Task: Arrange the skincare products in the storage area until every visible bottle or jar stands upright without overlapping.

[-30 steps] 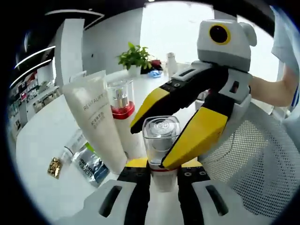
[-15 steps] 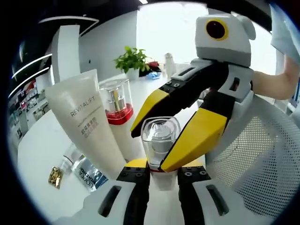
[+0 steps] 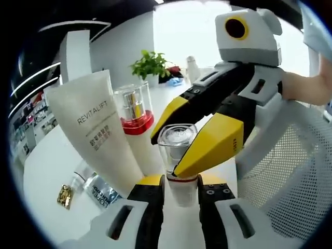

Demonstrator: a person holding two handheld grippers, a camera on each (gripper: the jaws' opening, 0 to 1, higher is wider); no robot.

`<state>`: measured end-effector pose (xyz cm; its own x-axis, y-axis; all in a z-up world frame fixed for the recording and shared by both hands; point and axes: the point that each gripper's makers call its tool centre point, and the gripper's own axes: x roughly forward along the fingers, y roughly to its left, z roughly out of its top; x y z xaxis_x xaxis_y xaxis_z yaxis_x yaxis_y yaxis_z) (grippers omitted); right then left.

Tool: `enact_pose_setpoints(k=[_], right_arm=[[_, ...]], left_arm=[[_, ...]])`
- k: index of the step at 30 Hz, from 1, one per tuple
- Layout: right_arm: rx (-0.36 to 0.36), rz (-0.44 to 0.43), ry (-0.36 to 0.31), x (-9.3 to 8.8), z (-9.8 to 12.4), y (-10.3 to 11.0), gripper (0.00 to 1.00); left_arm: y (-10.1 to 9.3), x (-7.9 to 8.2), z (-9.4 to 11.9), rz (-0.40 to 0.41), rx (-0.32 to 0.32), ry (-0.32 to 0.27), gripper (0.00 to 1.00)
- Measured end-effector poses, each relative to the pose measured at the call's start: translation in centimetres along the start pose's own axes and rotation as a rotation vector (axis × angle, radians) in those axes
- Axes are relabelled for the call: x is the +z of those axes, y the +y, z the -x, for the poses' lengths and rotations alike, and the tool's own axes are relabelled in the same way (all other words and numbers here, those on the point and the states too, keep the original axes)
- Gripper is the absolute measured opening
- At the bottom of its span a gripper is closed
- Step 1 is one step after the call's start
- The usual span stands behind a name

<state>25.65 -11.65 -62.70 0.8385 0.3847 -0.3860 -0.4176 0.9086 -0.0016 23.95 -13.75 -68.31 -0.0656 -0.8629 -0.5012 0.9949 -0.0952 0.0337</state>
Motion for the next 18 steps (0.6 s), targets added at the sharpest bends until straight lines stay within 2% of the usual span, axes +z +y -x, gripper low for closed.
enact_pose_setpoints(k=[10, 14, 18], right_arm=[[-0.006, -0.019, 0.061, -1.2, -0.6, -0.6, 0.21], [-0.003, -0.021, 0.058, -1.1, -0.4, -0.5, 0.22], [-0.001, -0.017, 0.052, -1.0, -0.5, -0.3, 0.22]], left_arm=[[0.1, -1.0, -0.8, 0.053, -0.010, 0.005, 0.18], [0.1, -1.1, -0.8, 0.081, -0.010, -0.009, 0.18], [0.2, -1.3, -0.9, 0.075, 0.004, -0.016, 0.19]])
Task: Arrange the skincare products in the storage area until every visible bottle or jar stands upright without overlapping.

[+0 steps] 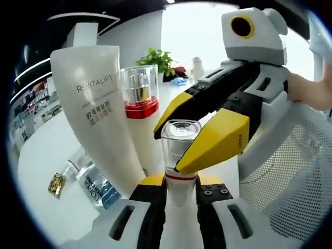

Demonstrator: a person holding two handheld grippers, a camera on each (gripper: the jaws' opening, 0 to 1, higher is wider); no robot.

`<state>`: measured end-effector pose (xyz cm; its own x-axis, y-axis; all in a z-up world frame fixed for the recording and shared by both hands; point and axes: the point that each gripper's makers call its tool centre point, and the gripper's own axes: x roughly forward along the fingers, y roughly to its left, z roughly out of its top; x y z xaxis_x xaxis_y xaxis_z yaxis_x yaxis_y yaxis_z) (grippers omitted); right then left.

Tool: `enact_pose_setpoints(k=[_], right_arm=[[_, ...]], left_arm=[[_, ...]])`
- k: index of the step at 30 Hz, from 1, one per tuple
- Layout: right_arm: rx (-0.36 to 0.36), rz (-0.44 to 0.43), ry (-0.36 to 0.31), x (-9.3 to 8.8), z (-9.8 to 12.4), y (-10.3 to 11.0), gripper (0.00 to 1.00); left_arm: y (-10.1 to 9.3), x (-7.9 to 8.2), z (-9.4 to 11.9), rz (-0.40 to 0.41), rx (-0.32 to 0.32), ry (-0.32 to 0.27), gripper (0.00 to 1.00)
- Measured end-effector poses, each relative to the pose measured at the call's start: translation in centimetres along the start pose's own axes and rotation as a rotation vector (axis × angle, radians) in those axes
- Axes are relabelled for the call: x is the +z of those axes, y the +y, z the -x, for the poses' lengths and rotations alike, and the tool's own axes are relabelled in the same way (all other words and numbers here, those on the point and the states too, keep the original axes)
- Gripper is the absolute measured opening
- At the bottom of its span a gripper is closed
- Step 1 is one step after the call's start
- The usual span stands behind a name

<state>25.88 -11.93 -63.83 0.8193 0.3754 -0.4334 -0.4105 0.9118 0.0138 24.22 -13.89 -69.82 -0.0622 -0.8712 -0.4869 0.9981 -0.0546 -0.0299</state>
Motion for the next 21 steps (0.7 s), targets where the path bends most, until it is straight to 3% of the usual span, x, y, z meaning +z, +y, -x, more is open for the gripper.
enact_pose_setpoints(k=[13, 16, 18, 21], right_arm=[[0.006, -0.017, -0.016, 0.1, 0.8, 0.3, 0.27], [0.014, -0.008, 0.003, -0.4, 1.2, 0.4, 0.26], [0.016, -0.003, 0.053, -1.6, 1.3, 0.2, 0.22], [0.035, -0.011, 0.077, -2.4, 1.4, 0.1, 0.24]], left_arm=[[0.4, -0.4, 0.9, -0.026, 0.032, 0.031, 0.24], [0.6, -0.8, 1.3, -0.020, 0.046, 0.051, 0.24], [0.6, -0.9, 1.5, -0.007, 0.043, 0.057, 0.23], [0.7, -1.1, 1.8, -0.003, 0.048, 0.070, 0.23]])
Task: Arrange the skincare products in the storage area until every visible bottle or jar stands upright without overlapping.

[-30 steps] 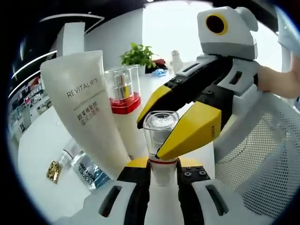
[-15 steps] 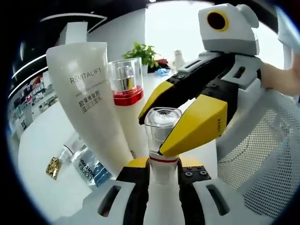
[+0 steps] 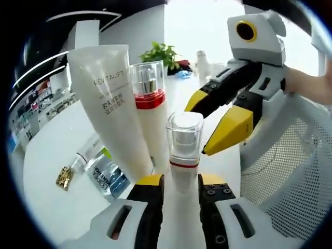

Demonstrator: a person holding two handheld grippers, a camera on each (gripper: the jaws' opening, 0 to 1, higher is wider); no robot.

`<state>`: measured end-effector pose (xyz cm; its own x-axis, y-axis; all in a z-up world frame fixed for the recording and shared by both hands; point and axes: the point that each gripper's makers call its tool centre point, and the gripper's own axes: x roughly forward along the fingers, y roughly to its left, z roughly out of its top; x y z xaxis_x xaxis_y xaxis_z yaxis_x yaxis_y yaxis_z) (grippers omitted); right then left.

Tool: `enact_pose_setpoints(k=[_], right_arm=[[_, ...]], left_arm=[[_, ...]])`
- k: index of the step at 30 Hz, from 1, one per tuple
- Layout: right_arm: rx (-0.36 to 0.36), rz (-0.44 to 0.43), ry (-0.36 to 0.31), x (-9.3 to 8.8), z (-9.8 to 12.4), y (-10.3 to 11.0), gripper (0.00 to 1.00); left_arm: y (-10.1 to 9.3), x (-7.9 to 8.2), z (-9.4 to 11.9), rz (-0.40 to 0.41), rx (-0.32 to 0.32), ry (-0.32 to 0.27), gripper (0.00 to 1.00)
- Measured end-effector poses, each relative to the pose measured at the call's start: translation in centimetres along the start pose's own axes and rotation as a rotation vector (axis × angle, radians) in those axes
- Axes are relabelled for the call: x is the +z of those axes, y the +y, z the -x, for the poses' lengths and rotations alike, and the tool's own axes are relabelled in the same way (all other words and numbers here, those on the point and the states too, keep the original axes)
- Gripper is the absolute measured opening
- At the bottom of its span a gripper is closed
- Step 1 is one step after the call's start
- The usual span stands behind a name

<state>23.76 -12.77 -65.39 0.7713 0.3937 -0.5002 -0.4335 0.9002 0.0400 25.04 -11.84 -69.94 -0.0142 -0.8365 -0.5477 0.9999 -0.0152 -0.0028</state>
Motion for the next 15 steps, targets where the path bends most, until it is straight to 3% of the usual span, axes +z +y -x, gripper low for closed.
enact_pose_setpoints(k=[15], right_arm=[[0.074, 0.067, 0.148, -3.6, -1.8, -0.3, 0.17]], left_arm=[[-0.5, -1.0, 0.6, 0.050, 0.003, 0.058, 0.11]])
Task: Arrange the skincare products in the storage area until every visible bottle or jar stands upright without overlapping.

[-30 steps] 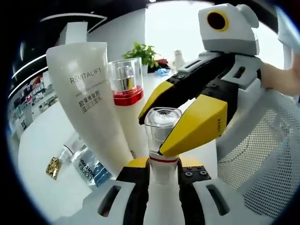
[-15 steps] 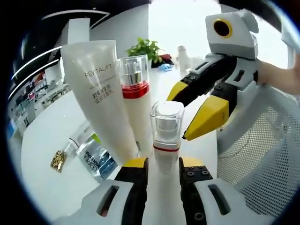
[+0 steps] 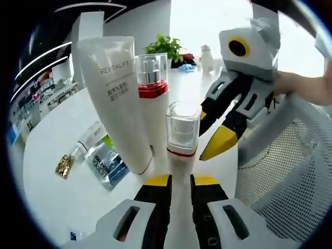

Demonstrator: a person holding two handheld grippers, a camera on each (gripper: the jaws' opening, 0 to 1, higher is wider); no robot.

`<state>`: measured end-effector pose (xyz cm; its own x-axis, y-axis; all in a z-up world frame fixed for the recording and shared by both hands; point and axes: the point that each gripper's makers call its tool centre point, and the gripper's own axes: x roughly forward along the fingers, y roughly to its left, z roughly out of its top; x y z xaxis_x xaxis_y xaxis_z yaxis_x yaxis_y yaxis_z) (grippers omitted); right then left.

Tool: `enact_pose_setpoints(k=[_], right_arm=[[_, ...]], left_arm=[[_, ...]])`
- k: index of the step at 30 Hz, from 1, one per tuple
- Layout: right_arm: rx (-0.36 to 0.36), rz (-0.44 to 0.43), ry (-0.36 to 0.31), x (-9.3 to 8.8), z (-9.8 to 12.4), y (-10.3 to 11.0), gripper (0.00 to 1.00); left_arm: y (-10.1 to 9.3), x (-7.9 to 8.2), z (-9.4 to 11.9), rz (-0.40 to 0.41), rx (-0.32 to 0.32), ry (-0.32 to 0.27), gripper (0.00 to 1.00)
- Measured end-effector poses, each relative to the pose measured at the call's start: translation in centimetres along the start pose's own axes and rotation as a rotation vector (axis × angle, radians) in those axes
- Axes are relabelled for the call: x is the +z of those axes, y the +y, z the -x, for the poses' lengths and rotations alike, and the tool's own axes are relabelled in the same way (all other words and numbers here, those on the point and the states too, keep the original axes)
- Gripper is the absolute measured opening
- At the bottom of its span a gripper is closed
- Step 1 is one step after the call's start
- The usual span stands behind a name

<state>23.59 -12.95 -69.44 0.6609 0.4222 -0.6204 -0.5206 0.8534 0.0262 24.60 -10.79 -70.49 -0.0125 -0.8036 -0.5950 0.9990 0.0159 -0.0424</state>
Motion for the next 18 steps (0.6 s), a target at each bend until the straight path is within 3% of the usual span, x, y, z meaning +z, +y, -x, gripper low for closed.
enact_pose_setpoints(k=[8, 18], right_arm=[[0.024, 0.005, 0.028, -0.7, -0.4, 0.0, 0.14], [0.003, 0.003, 0.034, -0.8, -0.4, -1.2, 0.11]], left_arm=[[-0.3, 0.2, -0.6, -0.001, -0.015, 0.011, 0.09], [0.2, 0.6, -1.8, 0.018, -0.005, 0.019, 0.07]])
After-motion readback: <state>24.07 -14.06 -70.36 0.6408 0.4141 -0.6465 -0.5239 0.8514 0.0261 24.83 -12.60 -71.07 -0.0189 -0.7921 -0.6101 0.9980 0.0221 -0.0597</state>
